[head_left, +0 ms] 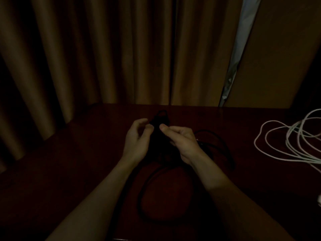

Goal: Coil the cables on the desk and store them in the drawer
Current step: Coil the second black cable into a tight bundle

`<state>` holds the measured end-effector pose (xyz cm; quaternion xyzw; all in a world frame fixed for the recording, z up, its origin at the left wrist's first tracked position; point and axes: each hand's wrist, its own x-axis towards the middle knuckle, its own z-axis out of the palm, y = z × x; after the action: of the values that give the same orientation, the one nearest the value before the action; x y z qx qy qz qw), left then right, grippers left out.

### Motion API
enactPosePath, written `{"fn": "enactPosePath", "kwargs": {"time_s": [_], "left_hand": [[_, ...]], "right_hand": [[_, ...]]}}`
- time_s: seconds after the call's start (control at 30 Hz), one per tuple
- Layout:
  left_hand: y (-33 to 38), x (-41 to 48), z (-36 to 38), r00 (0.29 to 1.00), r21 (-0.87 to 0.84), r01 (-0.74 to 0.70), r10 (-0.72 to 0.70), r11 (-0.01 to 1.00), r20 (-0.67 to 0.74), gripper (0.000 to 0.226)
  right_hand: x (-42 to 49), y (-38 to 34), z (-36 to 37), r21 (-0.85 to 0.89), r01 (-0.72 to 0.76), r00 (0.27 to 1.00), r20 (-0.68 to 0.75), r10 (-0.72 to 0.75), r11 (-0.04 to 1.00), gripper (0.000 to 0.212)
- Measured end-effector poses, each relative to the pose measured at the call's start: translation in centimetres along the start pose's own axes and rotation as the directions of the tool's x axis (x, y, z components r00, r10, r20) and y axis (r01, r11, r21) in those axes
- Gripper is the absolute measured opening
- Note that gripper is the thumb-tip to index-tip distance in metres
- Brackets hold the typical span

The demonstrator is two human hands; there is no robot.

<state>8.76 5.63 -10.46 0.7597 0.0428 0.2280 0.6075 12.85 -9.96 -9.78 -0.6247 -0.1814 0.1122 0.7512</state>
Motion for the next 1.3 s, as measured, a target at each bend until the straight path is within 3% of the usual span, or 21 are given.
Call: {"fn": "enactPosePath", "kwargs": {"time_s": [0.07, 0.33, 0.43, 0.53, 0.67, 0.83, 0.9, 1.0, 1.1, 1.17, 1.23, 1.3], "left_hand": [[-0.1, -0.3, 0.1, 0.994, 0.087, -0.101, 0.096, 0.991, 0.053, 0.033], [-0.7, 0.0, -0.4, 0.971, 0.115, -0.206, 0.189, 0.972, 0.144, 0.061], [-0.8, -0.2, -0.2, 0.969, 0.204, -0.241, 0.224, 0.949, 0.102, 0.054], [-0.6, -0.3, -0.1, 0.959, 0.108, -0.263, 0.247, 0.959, 0.142, 0.035], [0.1, -0.3, -0.4, 0.994, -0.112, -0.037, 0.049, 0.993, 0.100, 0.026], [0.9, -0.1, -0.6, 0.961, -0.375, 0.254, -0.189, 0.892, 0.201, 0.021], [1.2, 0.0, -0.5, 0.933, -0.483, 0.340, -0.224, 0.807, 0.283, 0.035], [1.2, 0.0, -0.5, 0.888, -0.519, 0.424, -0.228, 0.742, 0.400, 0.051], [1.2, -0.1, -0.5, 0.871, -0.501, 0.449, -0.237, 0.740, 0.430, 0.038], [1.1, -0.1, -0.3, 0.893, -0.419, 0.413, -0.269, 0.809, 0.361, 0.035], [0.9, -0.2, -0.2, 0.939, -0.213, 0.288, -0.232, 0.934, 0.254, 0.035], [0.2, -0.2, -0.2, 0.982, -0.016, 0.083, -0.079, 0.996, 0.172, 0.033]], "right_hand": [[0.1, 0.1, 0.2, -0.027, 0.003, 0.999, -0.049, -0.004, 1.000, 0.060], [0.0, -0.1, 0.0, -0.075, 0.006, 0.998, -0.063, -0.011, 0.997, 0.054], [0.1, 0.0, 0.0, -0.082, 0.038, 0.997, -0.060, -0.042, 0.996, 0.050], [0.1, 0.0, -0.2, -0.081, 0.028, 0.998, -0.045, -0.032, 0.996, 0.043], [0.1, -0.3, -0.8, -0.075, -0.017, 1.000, 0.012, 0.018, 0.997, 0.019], [0.2, -0.9, -1.0, -0.032, -0.083, 0.996, 0.024, 0.084, 0.996, 0.020], [0.1, -1.0, -1.0, -0.015, -0.109, 0.993, 0.053, 0.110, 0.994, 0.022], [0.1, -1.0, -1.2, 0.006, -0.153, 0.981, 0.124, 0.151, 0.988, 0.041], [0.0, -0.8, -1.5, -0.050, -0.139, 0.980, 0.134, 0.145, 0.989, 0.045], [0.0, -0.7, -1.4, -0.064, -0.120, 0.985, 0.115, 0.126, 0.991, 0.049], [0.0, -0.5, -1.3, -0.057, -0.096, 0.991, 0.085, 0.101, 0.994, 0.054], [0.1, -0.4, -1.1, -0.083, -0.059, 0.997, 0.050, 0.063, 0.995, 0.058]]}}
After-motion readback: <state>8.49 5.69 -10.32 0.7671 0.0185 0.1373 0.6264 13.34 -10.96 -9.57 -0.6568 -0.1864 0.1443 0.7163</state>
